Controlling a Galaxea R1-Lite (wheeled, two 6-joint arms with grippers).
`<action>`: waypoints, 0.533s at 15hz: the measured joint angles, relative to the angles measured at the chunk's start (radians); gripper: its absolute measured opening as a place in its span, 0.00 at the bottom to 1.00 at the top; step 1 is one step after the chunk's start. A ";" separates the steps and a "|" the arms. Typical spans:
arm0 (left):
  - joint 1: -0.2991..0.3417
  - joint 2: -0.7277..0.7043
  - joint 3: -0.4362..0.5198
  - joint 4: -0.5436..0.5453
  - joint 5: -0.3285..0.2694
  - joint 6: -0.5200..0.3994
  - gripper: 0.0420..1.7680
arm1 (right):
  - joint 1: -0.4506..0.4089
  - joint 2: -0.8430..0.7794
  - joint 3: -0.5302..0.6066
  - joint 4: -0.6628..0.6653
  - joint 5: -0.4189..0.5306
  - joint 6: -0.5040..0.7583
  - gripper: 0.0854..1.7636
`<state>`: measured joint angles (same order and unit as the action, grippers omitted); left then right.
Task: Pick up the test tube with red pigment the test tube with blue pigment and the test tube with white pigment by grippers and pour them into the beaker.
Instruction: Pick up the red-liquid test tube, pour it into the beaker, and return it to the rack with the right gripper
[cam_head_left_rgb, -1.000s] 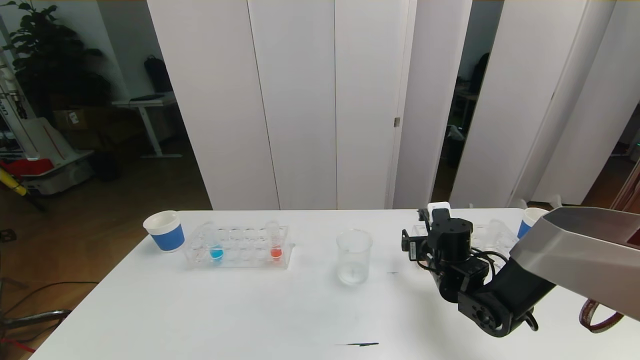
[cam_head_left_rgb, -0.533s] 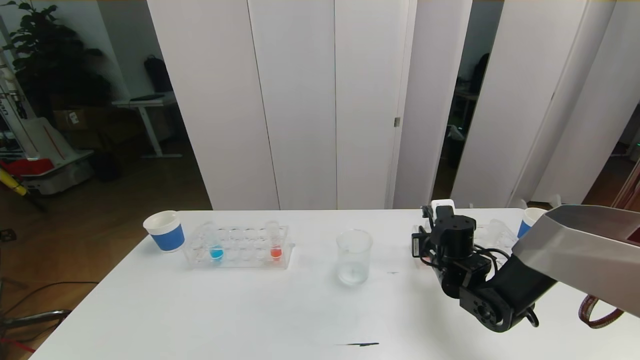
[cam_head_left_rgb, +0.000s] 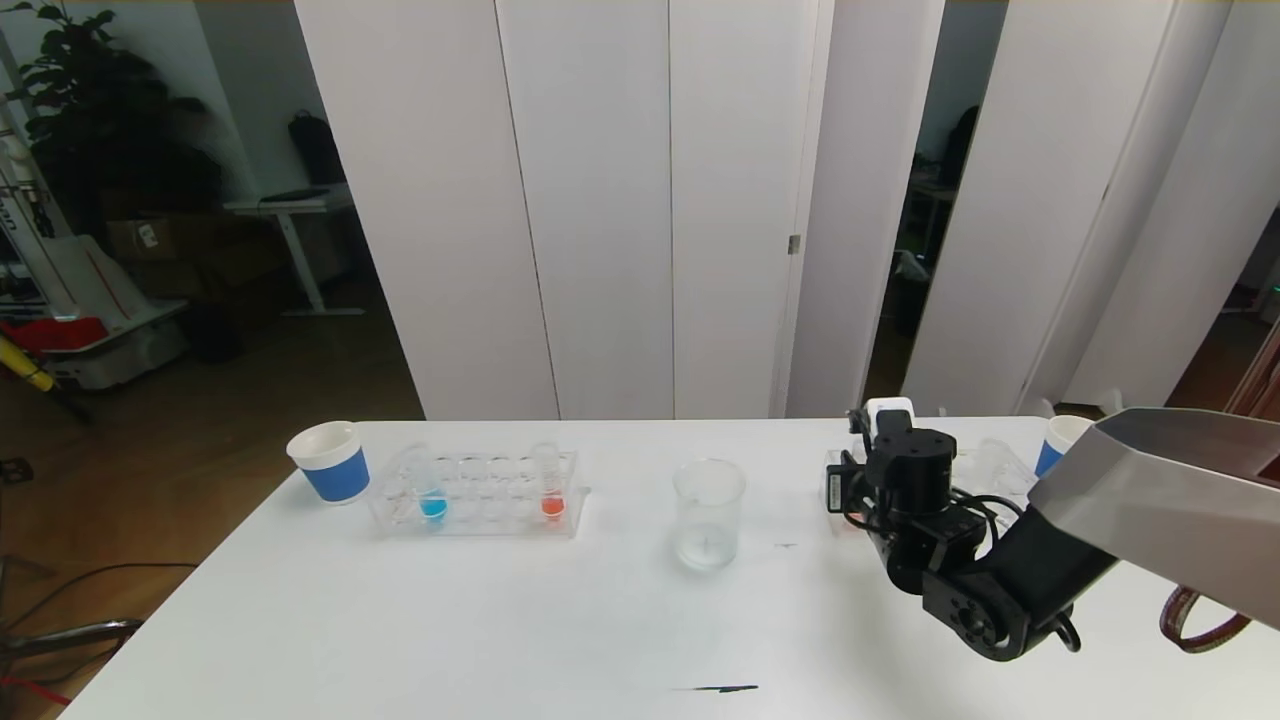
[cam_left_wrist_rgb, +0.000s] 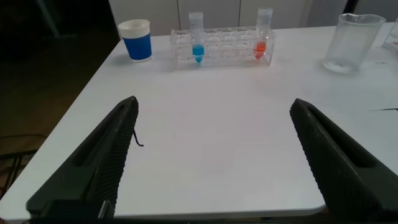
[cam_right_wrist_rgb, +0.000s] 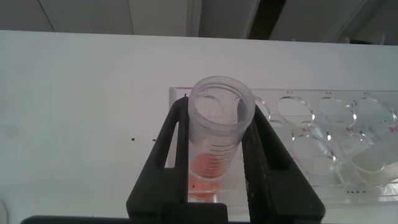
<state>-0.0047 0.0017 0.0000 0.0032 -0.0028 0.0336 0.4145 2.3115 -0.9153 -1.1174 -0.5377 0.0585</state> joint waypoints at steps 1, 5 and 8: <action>0.000 0.000 0.000 0.000 0.000 0.000 0.99 | 0.000 -0.003 -0.001 0.000 0.002 0.000 0.29; 0.000 0.000 0.000 0.000 0.000 0.000 0.99 | -0.005 -0.054 -0.013 0.016 0.034 -0.005 0.29; 0.000 0.000 0.000 0.000 0.000 0.000 0.99 | -0.014 -0.119 -0.029 0.080 0.065 -0.007 0.29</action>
<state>-0.0047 0.0017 0.0000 0.0032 -0.0028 0.0336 0.4002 2.1921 -0.9443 -1.0370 -0.4723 0.0515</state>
